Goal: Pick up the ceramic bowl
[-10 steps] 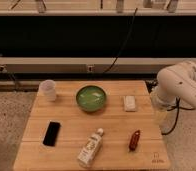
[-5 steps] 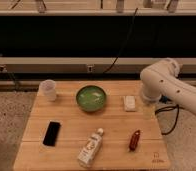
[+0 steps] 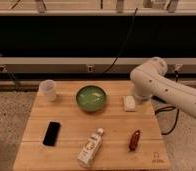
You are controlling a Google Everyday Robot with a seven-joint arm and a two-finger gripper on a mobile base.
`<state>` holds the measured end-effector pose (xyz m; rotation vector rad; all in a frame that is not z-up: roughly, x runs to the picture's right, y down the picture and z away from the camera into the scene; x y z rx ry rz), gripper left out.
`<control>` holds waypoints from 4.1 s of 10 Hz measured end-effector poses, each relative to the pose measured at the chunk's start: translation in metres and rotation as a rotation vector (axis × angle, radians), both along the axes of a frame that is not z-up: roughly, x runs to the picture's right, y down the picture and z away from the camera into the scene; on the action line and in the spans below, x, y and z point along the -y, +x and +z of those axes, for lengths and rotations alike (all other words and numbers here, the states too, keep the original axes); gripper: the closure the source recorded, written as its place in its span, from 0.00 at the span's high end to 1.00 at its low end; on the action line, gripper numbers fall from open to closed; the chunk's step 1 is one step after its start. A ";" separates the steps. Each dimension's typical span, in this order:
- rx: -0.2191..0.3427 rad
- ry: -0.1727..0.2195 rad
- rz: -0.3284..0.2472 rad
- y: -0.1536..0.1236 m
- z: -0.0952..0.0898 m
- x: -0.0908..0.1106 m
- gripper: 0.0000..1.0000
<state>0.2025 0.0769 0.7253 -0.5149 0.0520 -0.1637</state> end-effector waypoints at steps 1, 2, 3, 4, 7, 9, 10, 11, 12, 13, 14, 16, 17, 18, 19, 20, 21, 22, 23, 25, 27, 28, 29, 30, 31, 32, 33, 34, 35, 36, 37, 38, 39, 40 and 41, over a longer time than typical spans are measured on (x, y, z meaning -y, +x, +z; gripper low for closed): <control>0.007 0.004 -0.022 -0.008 0.004 0.003 0.80; 0.010 0.006 -0.038 -0.009 0.006 0.004 0.80; 0.015 0.009 -0.059 -0.011 0.009 0.005 0.80; 0.024 0.012 -0.081 -0.019 0.012 0.007 0.80; 0.060 0.025 -0.148 -0.039 0.022 0.015 0.80; 0.077 0.034 -0.180 -0.045 0.027 0.017 0.80; 0.085 0.038 -0.194 -0.049 0.028 0.018 0.80; 0.098 0.041 -0.217 -0.059 0.030 0.019 0.80; 0.113 0.045 -0.238 -0.069 0.032 0.020 0.80; 0.120 0.048 -0.252 -0.074 0.034 0.021 0.80; 0.130 0.052 -0.270 -0.078 0.036 0.021 0.80; 0.152 0.057 -0.291 -0.092 0.039 0.023 0.80; 0.162 0.057 -0.295 -0.096 0.041 0.023 0.80; 0.175 0.057 -0.302 -0.102 0.042 0.023 0.80; 0.186 0.055 -0.307 -0.108 0.045 0.023 0.80; 0.198 0.055 -0.313 -0.114 0.047 0.023 0.80; 0.210 0.055 -0.318 -0.121 0.051 0.023 0.80; 0.216 0.055 -0.319 -0.123 0.054 0.023 0.80; 0.224 0.053 -0.320 -0.125 0.057 0.022 0.80; 0.247 0.047 -0.330 -0.138 0.066 0.018 0.80; 0.264 0.041 -0.337 -0.146 0.073 0.014 0.80; 0.273 0.037 -0.345 -0.148 0.076 0.012 0.80; 0.282 0.031 -0.355 -0.150 0.082 0.007 0.80; 0.291 0.026 -0.364 -0.152 0.087 0.004 0.80; 0.303 0.017 -0.378 -0.156 0.092 -0.001 0.80; 0.313 0.012 -0.386 -0.159 0.096 -0.004 0.80; 0.323 0.005 -0.395 -0.161 0.100 -0.007 0.80; 0.329 0.002 -0.400 -0.163 0.103 -0.010 0.80; 0.339 -0.005 -0.408 -0.163 0.107 -0.014 0.80; 0.346 -0.010 -0.415 -0.162 0.111 -0.019 0.80; 0.356 -0.015 -0.423 -0.163 0.115 -0.024 0.80; 0.366 -0.019 -0.430 -0.166 0.119 -0.026 0.80; 0.373 -0.023 -0.433 -0.168 0.122 -0.029 0.80; 0.377 -0.025 -0.435 -0.169 0.124 -0.031 0.80; 0.378 -0.027 -0.439 -0.168 0.126 -0.032 0.80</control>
